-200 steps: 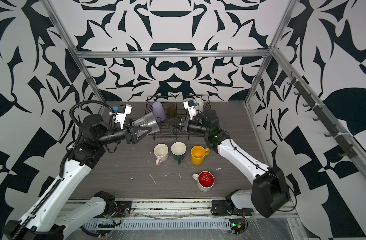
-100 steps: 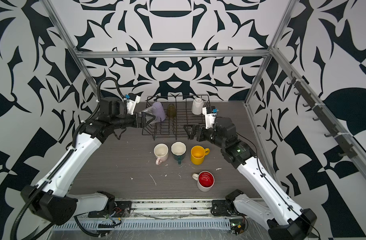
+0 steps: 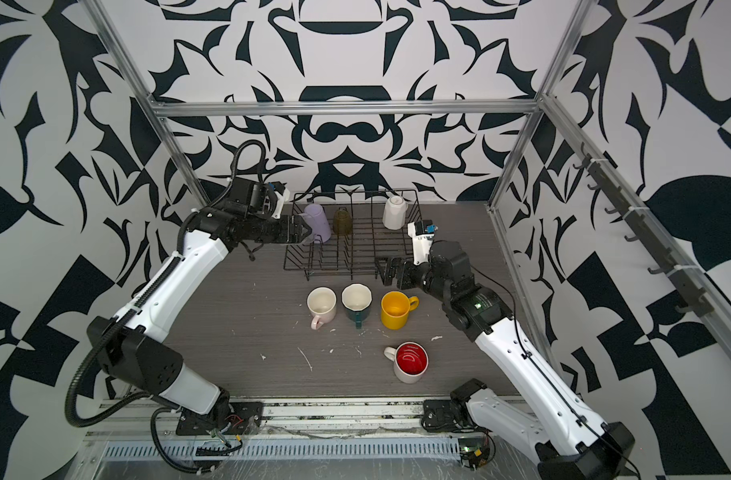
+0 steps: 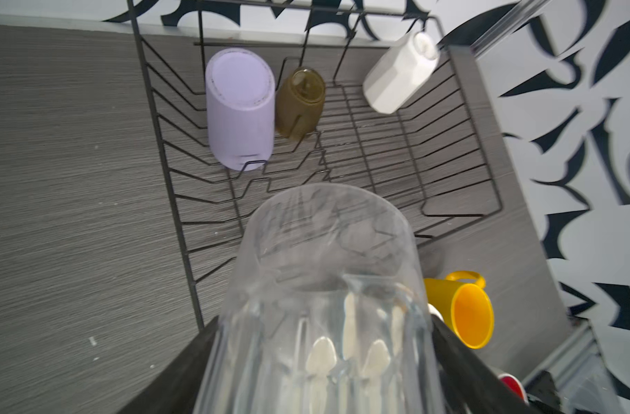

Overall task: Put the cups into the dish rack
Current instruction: 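Lower the clear glass into the rack beside the lavender cup with the left gripper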

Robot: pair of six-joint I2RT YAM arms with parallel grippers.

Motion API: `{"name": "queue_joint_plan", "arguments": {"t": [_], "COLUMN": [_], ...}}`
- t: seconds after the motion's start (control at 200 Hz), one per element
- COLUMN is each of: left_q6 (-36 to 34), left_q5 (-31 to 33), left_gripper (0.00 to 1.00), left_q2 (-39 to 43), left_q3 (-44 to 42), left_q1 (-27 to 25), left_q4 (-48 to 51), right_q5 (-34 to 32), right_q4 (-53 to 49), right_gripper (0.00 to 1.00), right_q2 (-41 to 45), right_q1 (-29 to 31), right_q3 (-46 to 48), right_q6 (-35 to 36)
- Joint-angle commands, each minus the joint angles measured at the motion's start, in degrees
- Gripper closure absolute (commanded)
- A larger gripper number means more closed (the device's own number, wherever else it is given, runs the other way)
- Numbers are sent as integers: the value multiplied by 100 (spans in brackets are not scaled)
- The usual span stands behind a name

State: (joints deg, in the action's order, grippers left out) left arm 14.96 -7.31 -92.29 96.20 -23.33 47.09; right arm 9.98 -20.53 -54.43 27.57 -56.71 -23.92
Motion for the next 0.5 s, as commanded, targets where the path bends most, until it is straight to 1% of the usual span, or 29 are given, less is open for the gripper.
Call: {"name": "queue_joint_plan", "arguments": {"t": [0.0, 0.11, 0.21, 0.36, 0.495], "left_q6": [-219, -327, -391, -469, -503], "left_q5": [536, 813, 1080, 1133, 1304], "left_gripper": [100, 100, 100, 100, 100], "left_q2": [-388, -873, -1228, -1653, -2031], "left_q3": [458, 927, 1190, 1469, 1727], "left_q1": [-139, -240, -311, -366, -400], "left_q4": [737, 1149, 1321, 1434, 1505], "right_q5": [-99, -84, -104, -119, -108], "right_q4": [76, 67, 38, 18, 50], "right_gripper": [1, 1, 1, 1, 1], "right_q2": [71, 95, 117, 135, 117], "right_q1": [2, 3, 2, -3, -3], "right_q3": [6, 35, 50, 89, 124], "right_q6": [102, 107, 134, 158, 145]}}
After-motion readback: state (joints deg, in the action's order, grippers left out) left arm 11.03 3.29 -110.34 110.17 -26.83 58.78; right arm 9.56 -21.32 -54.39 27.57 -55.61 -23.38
